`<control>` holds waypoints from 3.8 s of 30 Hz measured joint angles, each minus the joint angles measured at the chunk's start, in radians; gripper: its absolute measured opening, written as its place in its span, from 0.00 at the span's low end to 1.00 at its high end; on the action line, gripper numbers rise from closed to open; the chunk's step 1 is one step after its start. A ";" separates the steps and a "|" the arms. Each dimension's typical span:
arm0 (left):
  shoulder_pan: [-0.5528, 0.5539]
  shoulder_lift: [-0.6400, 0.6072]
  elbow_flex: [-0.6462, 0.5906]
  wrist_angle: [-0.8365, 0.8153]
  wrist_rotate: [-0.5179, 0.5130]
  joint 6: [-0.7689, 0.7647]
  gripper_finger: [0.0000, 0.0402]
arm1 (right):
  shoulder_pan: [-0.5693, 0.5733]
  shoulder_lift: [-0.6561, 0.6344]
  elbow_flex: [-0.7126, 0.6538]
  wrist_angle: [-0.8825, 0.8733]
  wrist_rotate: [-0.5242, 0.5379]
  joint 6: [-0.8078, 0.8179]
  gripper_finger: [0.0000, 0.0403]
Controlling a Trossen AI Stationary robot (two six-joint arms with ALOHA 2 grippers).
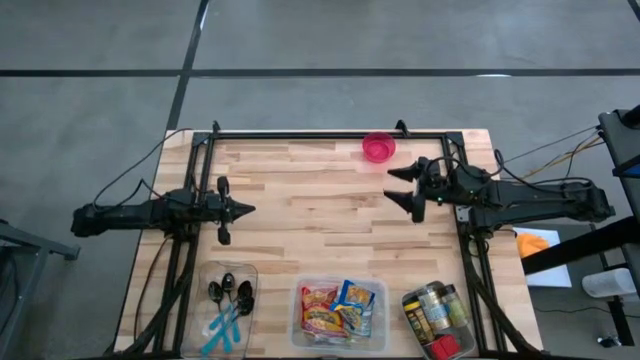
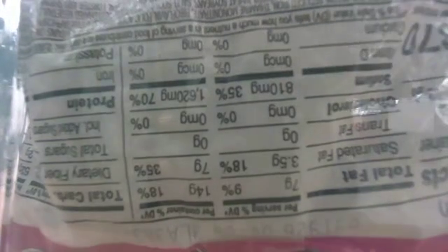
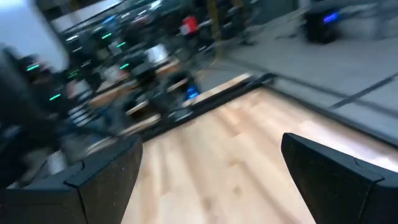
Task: Pick & Place Food Item
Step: Return to Home Position
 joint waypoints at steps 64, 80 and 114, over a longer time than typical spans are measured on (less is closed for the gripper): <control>0.000 0.013 -0.001 0.000 0.000 0.000 0.00 | 0.000 -0.652 -0.455 -0.150 0.010 0.024 0.95; 0.000 0.013 -0.001 0.000 0.000 0.000 0.00 | -0.001 -0.652 -0.454 -0.150 0.011 0.024 0.95; 0.000 0.013 -0.001 0.000 -0.001 0.000 0.00 | -0.001 -0.652 -0.454 -0.150 0.011 0.024 0.95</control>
